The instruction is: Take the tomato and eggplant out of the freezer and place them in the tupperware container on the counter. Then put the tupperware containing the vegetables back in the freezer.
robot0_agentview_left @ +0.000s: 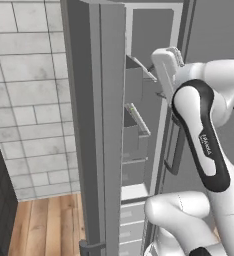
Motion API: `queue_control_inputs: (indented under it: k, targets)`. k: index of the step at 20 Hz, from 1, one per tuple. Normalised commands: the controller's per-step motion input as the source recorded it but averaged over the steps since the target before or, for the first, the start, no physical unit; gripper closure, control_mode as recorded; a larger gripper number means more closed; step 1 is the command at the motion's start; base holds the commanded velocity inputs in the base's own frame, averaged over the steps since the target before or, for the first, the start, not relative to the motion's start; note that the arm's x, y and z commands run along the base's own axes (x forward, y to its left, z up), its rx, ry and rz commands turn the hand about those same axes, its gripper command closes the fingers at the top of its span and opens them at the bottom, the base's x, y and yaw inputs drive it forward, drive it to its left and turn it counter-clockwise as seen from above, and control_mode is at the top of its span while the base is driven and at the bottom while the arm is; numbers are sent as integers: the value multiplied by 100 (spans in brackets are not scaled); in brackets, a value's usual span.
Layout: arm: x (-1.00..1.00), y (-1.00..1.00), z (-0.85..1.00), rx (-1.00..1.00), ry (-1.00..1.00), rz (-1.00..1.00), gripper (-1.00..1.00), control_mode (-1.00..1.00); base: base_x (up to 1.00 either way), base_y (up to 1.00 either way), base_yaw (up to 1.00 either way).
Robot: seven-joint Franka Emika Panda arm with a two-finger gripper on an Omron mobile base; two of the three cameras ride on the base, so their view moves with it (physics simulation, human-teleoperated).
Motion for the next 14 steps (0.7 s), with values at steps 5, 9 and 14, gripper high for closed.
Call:
queue_control_inputs:
  k: [5, 9, 14]
  targets:
    - [71, 0, 0, 5, 4, 0, -100, -100, 0, 0, 0]
    - [68, 5, 0, 0, 7, 0, -100, -100, 0, 0, 0]
    - [60, 14, 0, 0, 5, 0, -100, -100, 0, 0, 0]
